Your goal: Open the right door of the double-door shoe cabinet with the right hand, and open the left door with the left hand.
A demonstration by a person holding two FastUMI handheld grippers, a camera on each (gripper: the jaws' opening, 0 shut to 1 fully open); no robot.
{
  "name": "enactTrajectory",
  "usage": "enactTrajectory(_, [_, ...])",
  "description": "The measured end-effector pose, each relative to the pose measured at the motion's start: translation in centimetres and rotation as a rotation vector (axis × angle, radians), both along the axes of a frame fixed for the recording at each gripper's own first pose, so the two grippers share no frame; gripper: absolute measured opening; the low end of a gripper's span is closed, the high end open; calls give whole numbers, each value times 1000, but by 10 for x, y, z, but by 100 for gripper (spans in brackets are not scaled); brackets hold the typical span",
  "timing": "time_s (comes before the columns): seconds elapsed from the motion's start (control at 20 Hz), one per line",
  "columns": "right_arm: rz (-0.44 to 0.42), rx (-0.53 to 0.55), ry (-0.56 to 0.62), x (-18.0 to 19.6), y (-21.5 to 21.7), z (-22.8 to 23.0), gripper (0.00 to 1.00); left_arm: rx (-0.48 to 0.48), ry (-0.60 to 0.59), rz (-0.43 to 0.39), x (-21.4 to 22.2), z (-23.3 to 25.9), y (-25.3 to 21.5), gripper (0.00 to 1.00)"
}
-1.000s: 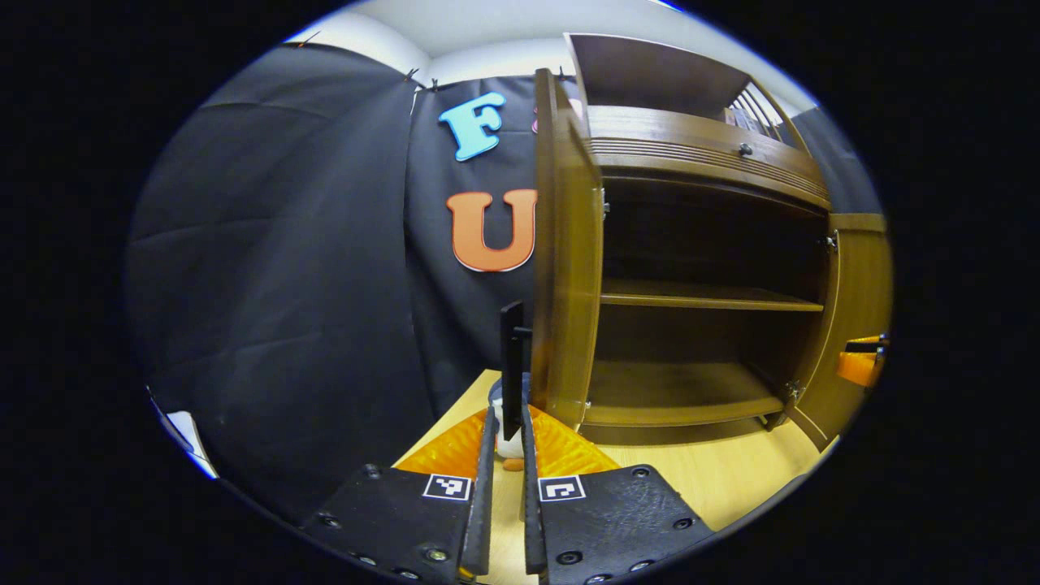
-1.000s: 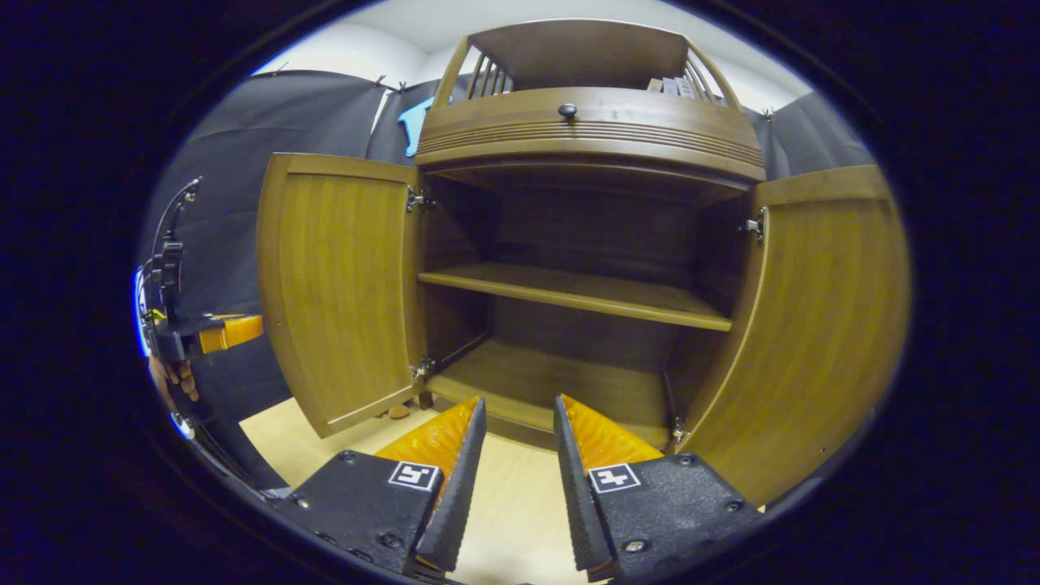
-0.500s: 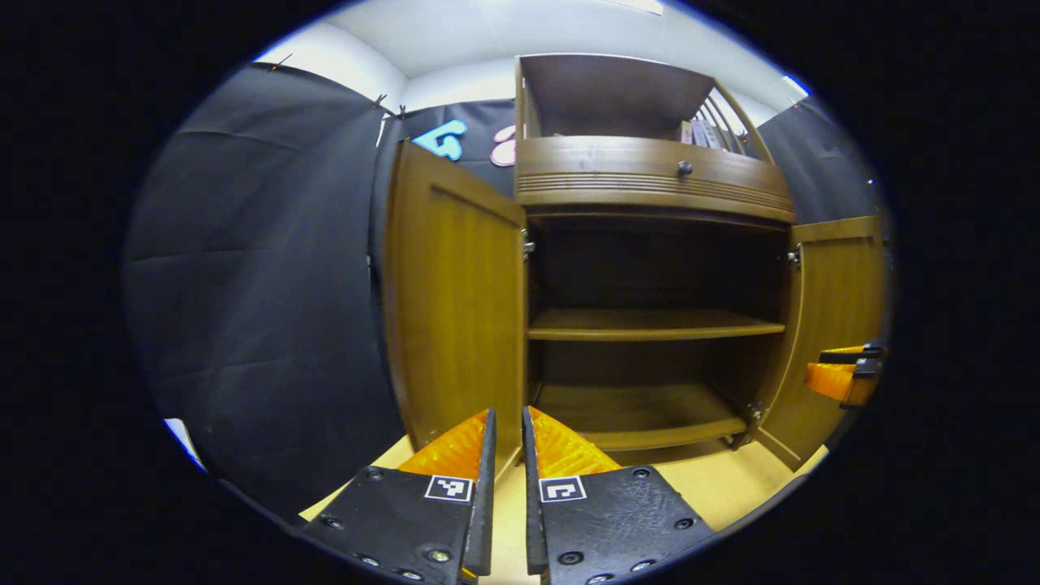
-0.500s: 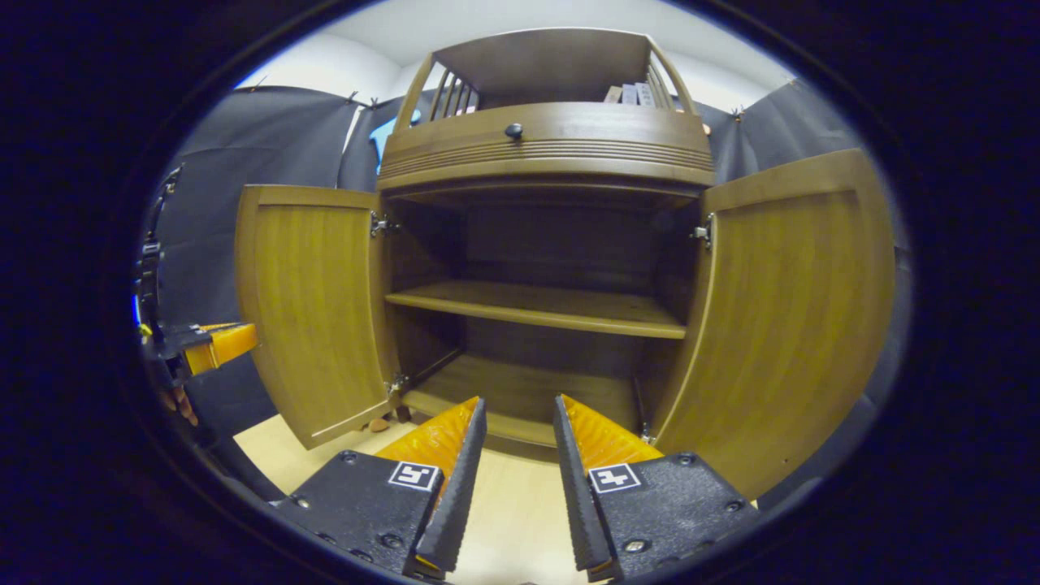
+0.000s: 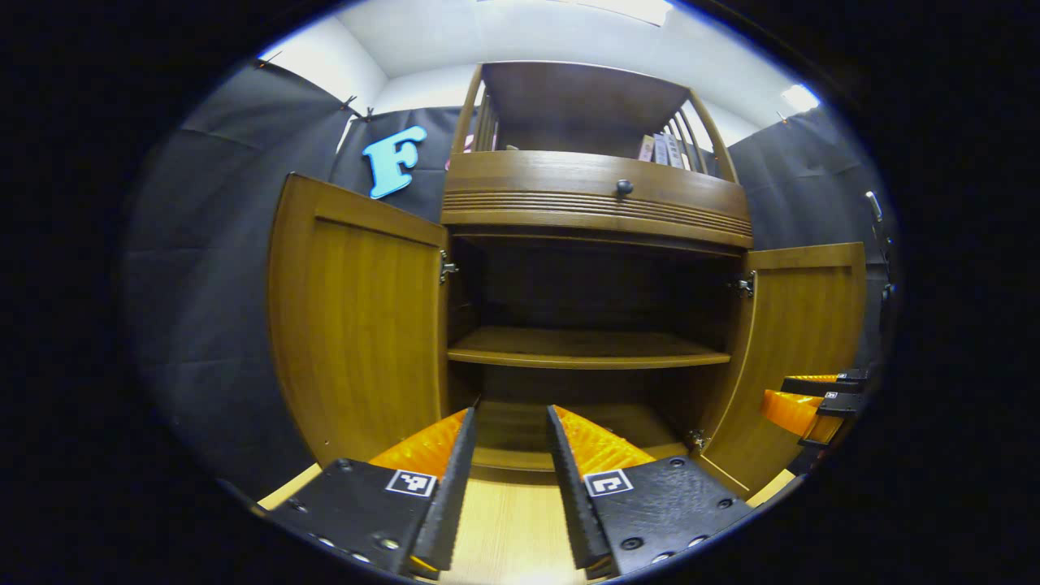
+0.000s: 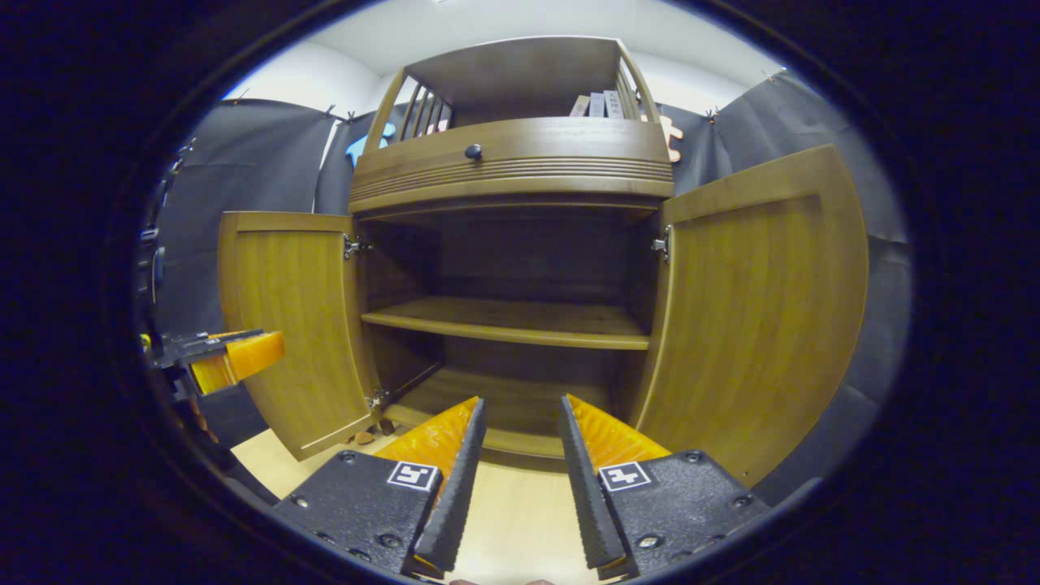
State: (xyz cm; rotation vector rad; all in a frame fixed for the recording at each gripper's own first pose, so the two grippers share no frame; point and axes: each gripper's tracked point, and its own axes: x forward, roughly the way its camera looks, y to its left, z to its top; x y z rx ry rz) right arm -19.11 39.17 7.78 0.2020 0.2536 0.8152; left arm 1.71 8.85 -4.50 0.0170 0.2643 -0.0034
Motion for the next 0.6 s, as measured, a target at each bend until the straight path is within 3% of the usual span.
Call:
enactTrajectory(0.15, [-10,-6,0,1,-6,-4,65,26,-2,-39,4,-2,-20,65])
enactTrajectory(0.2, [-17,-4,-5,1,-9,-2,70,26,-6,-48,4,1,-26,98])
enactTrajectory(0.25, [-24,3,-12,2,-11,2,65,21,-13,-56,5,7,-33,87])
enactTrajectory(0.3, [-31,11,-20,4,-15,7,66,16,-19,-62,3,10,-36,89])
enactTrajectory(0.35, [-40,21,-26,6,-18,12,67,13,-29,-64,4,17,-38,80])
enactTrajectory(0.45, [-47,36,-38,7,-22,23,73,0,-48,-72,3,29,-42,90])
enactTrajectory(0.6, [-73,53,-62,10,-32,38,87,-15,-70,-76,5,44,-43,94])
